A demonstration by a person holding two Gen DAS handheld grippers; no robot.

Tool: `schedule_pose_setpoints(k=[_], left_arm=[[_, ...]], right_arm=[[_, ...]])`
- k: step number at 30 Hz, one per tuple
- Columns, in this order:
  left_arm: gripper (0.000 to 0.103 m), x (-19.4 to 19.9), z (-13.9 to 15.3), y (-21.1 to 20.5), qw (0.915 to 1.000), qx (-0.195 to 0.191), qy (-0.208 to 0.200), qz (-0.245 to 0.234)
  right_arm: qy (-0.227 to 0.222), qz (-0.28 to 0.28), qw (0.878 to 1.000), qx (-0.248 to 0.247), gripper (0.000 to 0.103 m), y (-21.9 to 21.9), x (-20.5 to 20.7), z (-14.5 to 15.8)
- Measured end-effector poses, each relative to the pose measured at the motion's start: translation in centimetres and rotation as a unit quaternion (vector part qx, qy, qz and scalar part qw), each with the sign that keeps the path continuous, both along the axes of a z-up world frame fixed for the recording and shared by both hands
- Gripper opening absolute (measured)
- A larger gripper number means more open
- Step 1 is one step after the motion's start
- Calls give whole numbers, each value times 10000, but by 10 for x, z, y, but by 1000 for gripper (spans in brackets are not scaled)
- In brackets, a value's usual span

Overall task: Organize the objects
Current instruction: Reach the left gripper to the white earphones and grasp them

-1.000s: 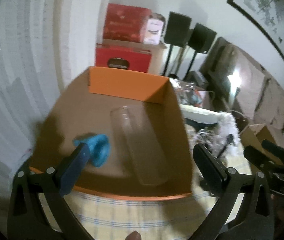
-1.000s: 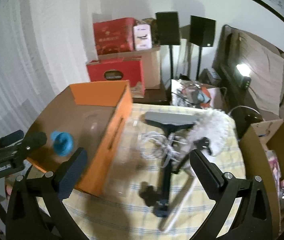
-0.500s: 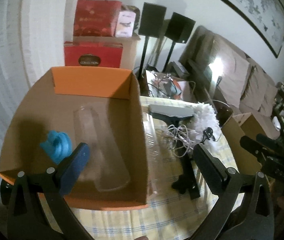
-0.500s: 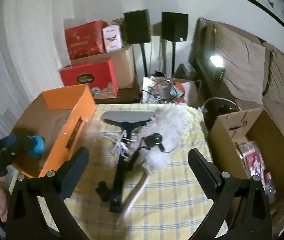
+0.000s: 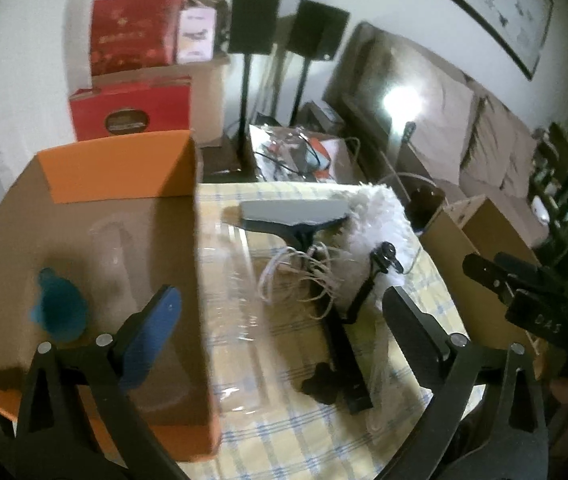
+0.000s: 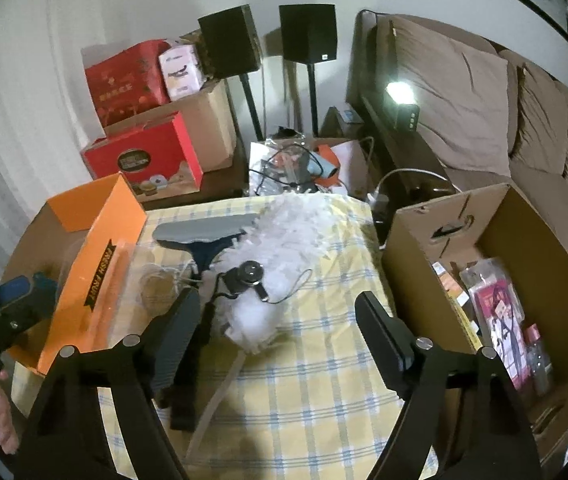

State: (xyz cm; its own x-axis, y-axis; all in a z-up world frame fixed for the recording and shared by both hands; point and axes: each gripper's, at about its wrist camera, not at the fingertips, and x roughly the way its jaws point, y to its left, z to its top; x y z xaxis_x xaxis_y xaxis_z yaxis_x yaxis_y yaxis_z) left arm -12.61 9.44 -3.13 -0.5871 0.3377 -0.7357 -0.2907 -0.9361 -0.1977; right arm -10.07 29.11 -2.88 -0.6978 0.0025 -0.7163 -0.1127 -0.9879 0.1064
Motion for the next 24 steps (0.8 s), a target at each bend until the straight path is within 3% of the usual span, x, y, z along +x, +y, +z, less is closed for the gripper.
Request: schedule_pose_setpoints(k=[10,14,15,17,24], left_arm=[[75,-8,-28,55,9980,-350,-151,-513],[72,-9,-41,72,9965,-393,-168,-719],[69,-9,-45,76,9961,-411,-182,-756],[54,-11,-55,84,9950,-446,-312,-840],[43,-19,-75,99,9930,-516,-577,-895]], right_arm=[[-21,-53,9998,-206,66,13,6,-6],[16,-57,9997,-220,65,17,10,-8],[20,-58,9998,-214,65,18,12,-9],[17,-53,9997,-236,65,19,12,-10],[22,-93,9994,-321,65,27,20,-15]])
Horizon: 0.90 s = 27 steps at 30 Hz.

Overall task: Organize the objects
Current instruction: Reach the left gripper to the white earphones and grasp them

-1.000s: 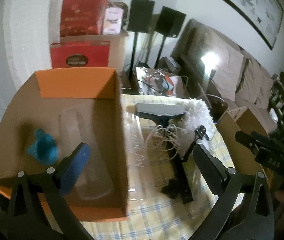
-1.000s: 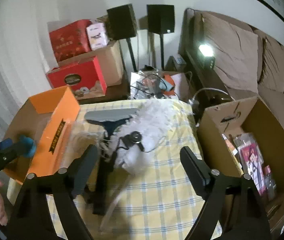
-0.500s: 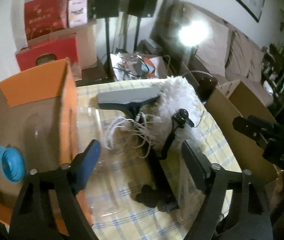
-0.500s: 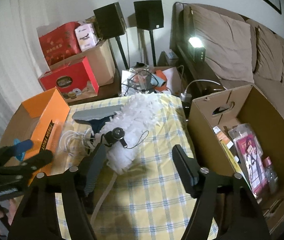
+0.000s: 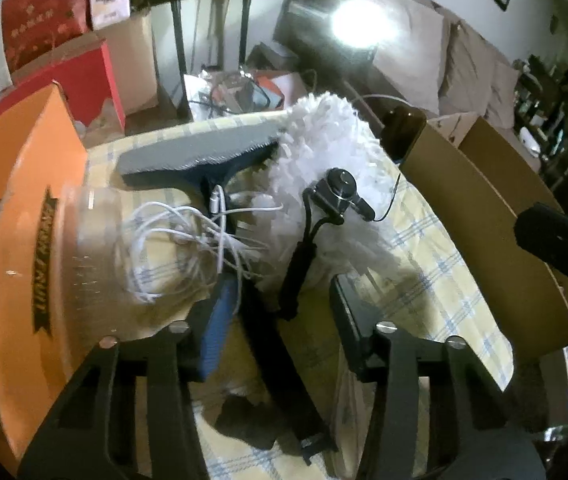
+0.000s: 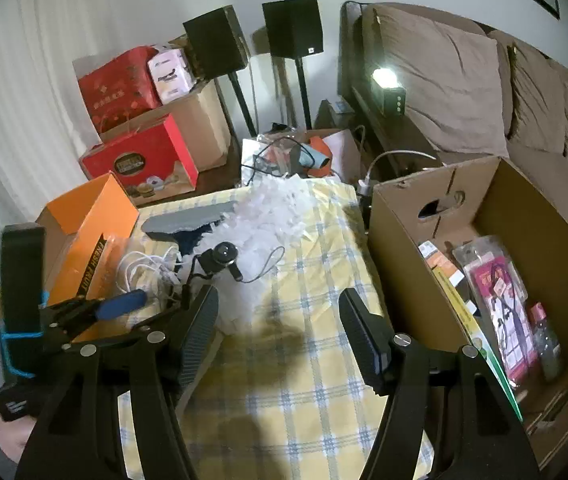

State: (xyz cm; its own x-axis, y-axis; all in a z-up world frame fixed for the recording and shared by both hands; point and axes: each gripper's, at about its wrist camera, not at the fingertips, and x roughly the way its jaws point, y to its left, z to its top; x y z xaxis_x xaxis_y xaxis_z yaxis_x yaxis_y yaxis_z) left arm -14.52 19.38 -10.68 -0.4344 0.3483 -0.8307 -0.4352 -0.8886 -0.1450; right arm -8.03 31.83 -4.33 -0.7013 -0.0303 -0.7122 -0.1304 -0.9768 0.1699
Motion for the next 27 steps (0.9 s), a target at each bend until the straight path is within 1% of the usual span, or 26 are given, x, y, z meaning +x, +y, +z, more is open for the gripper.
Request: schedule_pose_setpoints(k=[4,11,15,16,17,18,19,20,23,27], left_arm=[[43,-4,-7,6,9999,-146,-4,-3],[43,-9,-9,6,9999,-130,-19,-12],[43,-15,-10,3,9999,6,-86,-69],[39,-16,-10,2,9999,72,-107,-88],[31,-18,-11,2,9998,126,-137,-120],[26,-18,-12,2,9997,130,-149,-148],[16,-18,-13,3,9996,122,-159,-191],[12,-18,-14,3,9995,144,-180,-235],[11,-13,-11,1,9991,251,-201,-283],[11,-3,1,-5,9987,390,-199,-258]], right_arm=[[-23,-45,10000,-48,65,5,3,-3],[-43,-36,10000,-31,65,8,7,-6],[-58,21,10000,-49,65,6,8,-8],[-65,39,10000,-48,65,5,8,-9],[-72,52,10000,-45,65,4,9,-9],[-81,63,9999,-43,65,3,9,-10],[-89,69,9999,-44,65,3,9,-11],[-95,72,9999,-50,65,2,9,-11],[-115,83,9999,-67,65,1,8,-12],[-131,137,9998,-39,65,-2,8,-12]])
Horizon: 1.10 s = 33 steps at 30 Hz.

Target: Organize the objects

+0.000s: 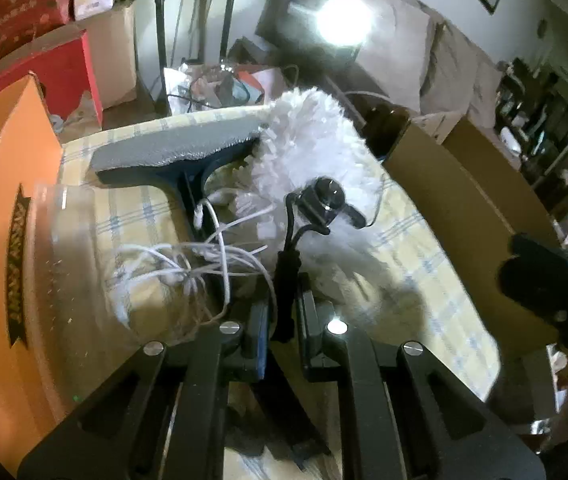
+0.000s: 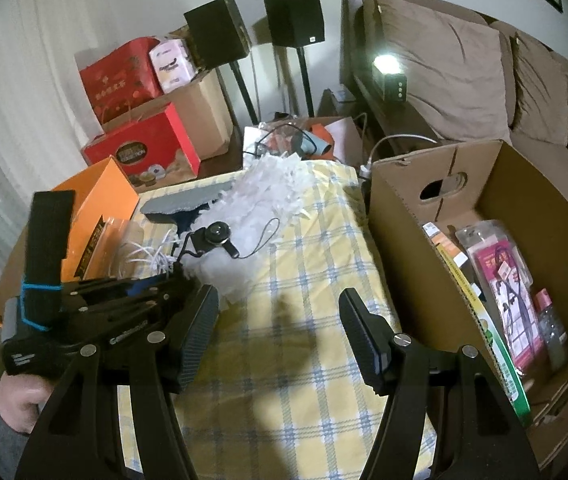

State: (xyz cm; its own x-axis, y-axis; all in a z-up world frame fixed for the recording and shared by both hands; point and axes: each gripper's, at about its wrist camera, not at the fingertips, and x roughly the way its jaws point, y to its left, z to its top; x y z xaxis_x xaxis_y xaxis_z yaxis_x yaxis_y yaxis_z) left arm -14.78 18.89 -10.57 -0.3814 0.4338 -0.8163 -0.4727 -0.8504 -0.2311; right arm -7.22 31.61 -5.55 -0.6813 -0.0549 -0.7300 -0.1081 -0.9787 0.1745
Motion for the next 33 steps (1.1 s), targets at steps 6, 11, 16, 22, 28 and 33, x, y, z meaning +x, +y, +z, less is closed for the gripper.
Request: schedule_pose_setpoints(k=[6,11,16,22,28,33], left_arm=[[11,12,30,-16,9990,437,34,47],[11,13,59,-35,9962,843,76,179],[11,22,85,-51,9942,1011,286,244],[11,27,109,-63,9920,1105,544,288],[11,29,127,-79,9888,1270,675,396],[11,31,139,-89,9868,1335,790,474]], right_arm=[[51,56,10000,-11,65,-8,0,3],[78,117,9999,24,65,-14,3,7],[133,129,9998,31,65,-16,6,11],[161,272,9995,18,65,-27,7,14],[176,460,9988,76,65,-39,9,16],[183,611,9980,36,65,-44,8,15]])
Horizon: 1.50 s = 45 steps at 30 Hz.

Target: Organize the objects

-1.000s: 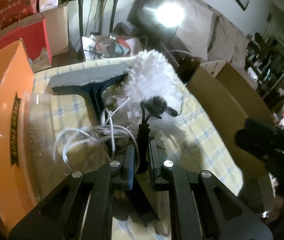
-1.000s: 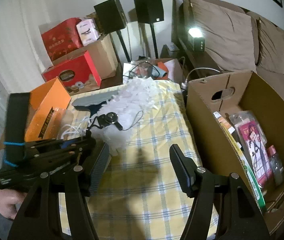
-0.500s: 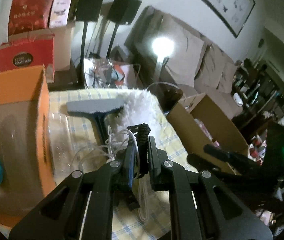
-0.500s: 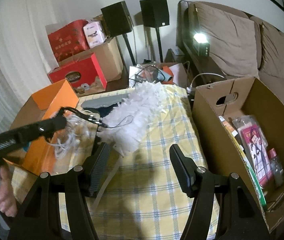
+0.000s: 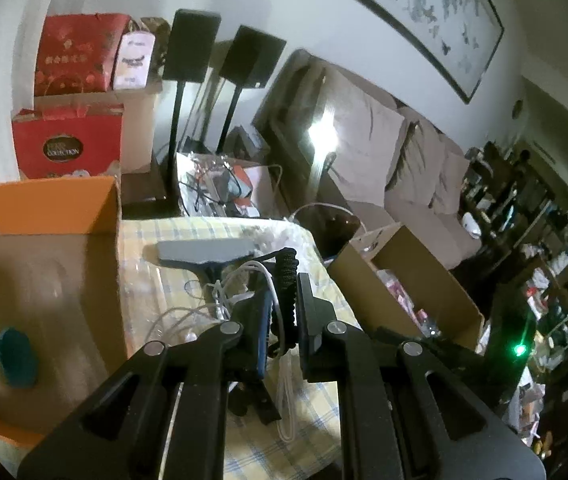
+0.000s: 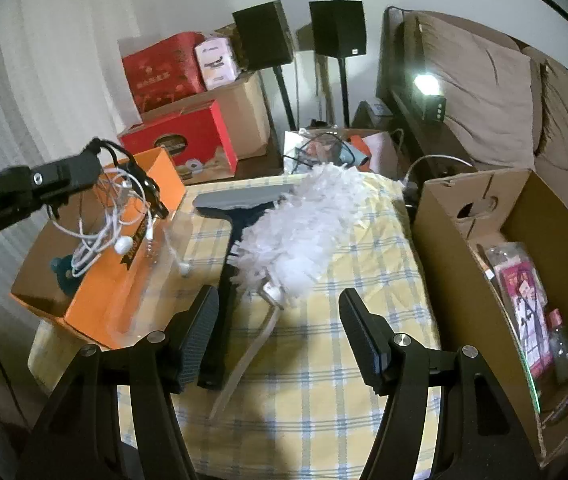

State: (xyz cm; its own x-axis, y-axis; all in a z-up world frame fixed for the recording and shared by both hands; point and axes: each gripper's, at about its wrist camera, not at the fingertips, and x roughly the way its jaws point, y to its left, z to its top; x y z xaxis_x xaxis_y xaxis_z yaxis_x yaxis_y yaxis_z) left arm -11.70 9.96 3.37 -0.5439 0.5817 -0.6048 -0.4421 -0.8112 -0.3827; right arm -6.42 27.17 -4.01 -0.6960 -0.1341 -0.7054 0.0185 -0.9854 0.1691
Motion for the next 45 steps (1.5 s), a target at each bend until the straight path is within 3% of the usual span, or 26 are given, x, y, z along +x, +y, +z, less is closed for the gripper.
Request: schedule_pose_setpoints(k=[7,15,20,28,37,42,45], left_arm=[[11,6,14,-11,9998,39,163,96],[11,14,11,-22,9998,67,128,150],[11,18,10,-31,9997,108,104,217],[11,16,7,-38,9996,175,53,224],[11,15,5,-40,9995,209,16,232],[11,15,4,-39,9995,227,25,234],[11,15,3,-40,9994,244,4,240]], right_arm=[[-108,481,9988,80,65,-26,-5,-11],[-376,1010,9934,393,65,-69,-17,-47],[-449,1386,9867,716,51,-93,-17,-66],[-563,1591,9825,792,43,-106,-22,-86],[-551,1704,9786,1011,44,-112,-24,-97],[-436,1864,9684,1597,47,-126,-21,-103],[-363,1844,9632,1924,42,-133,-20,-106]])
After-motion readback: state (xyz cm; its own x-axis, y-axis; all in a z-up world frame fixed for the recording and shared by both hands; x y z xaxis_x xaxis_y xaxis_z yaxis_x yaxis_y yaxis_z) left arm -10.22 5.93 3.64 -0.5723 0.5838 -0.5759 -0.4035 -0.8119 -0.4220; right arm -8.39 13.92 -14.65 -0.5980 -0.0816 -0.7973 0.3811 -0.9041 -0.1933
